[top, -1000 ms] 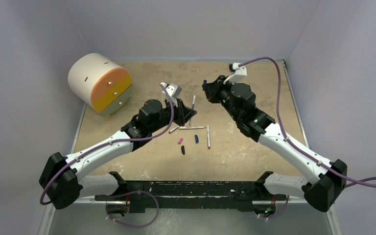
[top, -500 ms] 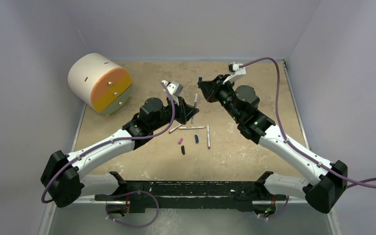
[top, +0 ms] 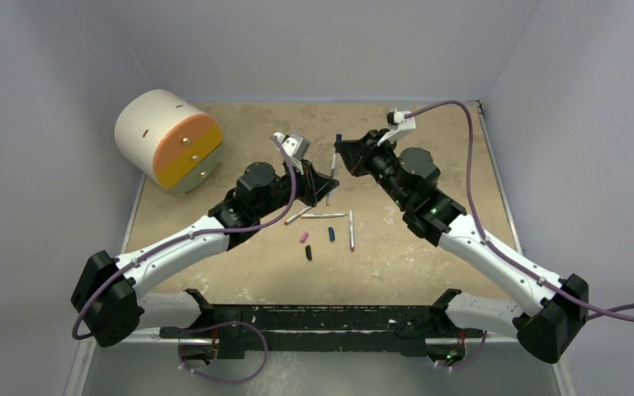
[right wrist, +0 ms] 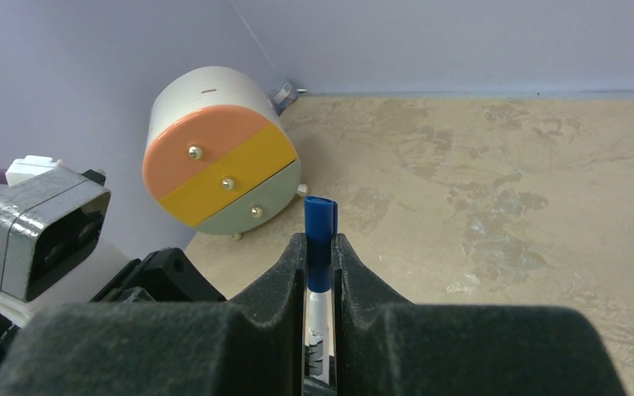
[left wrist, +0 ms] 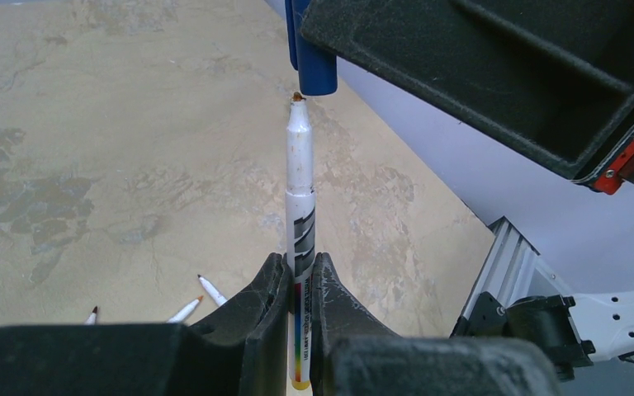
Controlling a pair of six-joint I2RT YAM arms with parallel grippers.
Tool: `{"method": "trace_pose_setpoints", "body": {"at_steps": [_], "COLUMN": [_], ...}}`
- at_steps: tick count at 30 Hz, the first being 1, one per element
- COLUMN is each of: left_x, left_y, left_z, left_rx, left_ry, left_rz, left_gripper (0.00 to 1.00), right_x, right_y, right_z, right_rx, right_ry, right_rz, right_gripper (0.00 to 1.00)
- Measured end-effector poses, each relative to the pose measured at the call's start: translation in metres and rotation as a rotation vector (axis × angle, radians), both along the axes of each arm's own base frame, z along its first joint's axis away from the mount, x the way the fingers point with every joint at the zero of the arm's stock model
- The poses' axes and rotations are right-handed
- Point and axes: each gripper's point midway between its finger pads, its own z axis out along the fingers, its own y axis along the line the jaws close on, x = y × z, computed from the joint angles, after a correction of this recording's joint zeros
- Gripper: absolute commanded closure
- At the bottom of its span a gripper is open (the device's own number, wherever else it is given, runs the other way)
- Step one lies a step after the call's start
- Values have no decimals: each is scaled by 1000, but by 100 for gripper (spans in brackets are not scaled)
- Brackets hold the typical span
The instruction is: Insert the pens into the pen caps
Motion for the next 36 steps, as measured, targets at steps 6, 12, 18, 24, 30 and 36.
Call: {"method": "trace_pose_setpoints", "body": {"at_steps": [6,12,18,24,30,36], "left_x": [-2,-2,-2,-2,-3,-3], "left_y": [-2,-2,-2,-3,-5,-6], "left_z": [0,0,-1,-3,1,5], "left_rx": [-4,-5,-4,-4,-18,-32], "left_ry": [5,7,8,12,9,-2], "left_rz": [-11,-11,-13,-19,-28,-33], "left_gripper": [100,100,100,100,100,100], "right_x": [0,0,0,-1,-4,-7], "right_y": [0,0,0,0,-4,-7], "right_z": [1,1,-1,-2,2,6], "right_rx": [1,1,0,-1,4,-2], "right_ry": [-1,-1,0,2,-6,-15], "right_rz": [0,0,0,0,-1,-1], "right_gripper": [100,100,100,100,100,100]}}
